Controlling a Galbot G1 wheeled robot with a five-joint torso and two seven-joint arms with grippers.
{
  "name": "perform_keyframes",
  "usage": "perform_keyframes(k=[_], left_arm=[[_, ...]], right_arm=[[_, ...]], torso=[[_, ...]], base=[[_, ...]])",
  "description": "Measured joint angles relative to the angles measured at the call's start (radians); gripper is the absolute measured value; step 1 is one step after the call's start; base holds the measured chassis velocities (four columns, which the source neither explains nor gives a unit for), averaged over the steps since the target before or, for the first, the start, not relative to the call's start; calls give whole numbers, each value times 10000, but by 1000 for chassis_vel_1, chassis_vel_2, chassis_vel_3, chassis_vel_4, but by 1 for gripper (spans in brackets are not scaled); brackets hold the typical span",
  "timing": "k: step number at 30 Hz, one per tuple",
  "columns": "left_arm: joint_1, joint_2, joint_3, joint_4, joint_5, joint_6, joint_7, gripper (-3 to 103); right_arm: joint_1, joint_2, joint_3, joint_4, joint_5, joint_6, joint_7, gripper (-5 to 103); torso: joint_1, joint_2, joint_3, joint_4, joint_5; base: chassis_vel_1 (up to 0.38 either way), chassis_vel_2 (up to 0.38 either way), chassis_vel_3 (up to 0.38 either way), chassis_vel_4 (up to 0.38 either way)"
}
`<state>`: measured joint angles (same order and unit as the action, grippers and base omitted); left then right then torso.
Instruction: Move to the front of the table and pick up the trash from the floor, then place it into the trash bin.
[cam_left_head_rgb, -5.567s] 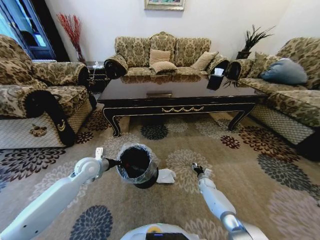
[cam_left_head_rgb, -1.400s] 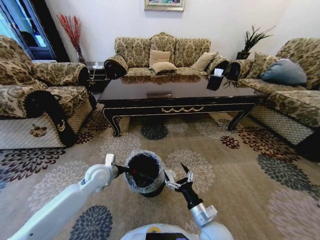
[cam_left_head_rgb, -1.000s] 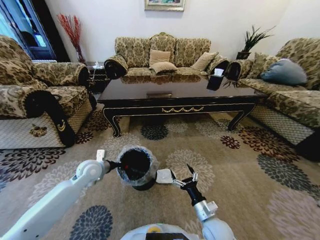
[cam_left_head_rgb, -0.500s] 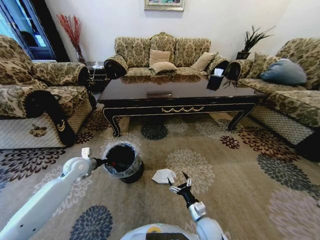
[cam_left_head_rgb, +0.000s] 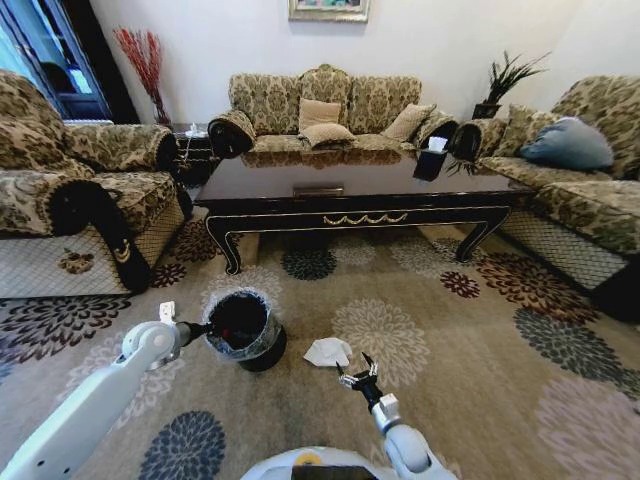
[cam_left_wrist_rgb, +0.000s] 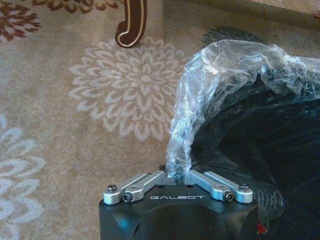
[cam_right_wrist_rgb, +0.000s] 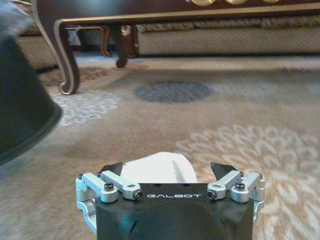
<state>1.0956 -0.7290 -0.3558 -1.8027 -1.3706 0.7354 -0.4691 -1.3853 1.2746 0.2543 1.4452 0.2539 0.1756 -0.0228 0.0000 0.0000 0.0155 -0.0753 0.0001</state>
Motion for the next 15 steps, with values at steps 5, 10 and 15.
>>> perform_keyframes(k=[5, 10, 15], left_arm=[[309, -49, -184, -79, 79, -1, -22, 0], [476, -62, -291, -144, 121, -1, -23, 0], [538, -60, -313, -186, 122, -4, -31, 0]], right_arm=[[597, 135, 97, -521, 673, -233, -96, 96], [1010, 107, 54, -1034, 777, -249, -128, 87], [1321, 54, -43, -1578, 694, -186, -250, 81]], torso=[[0, 0, 1, 0, -1], [0, 0, 1, 3, -1], [0, 0, 1, -2, -1]], base=[[0, 0, 0, 0], [0, 0, 0, 0], [0, 0, 0, 0]])
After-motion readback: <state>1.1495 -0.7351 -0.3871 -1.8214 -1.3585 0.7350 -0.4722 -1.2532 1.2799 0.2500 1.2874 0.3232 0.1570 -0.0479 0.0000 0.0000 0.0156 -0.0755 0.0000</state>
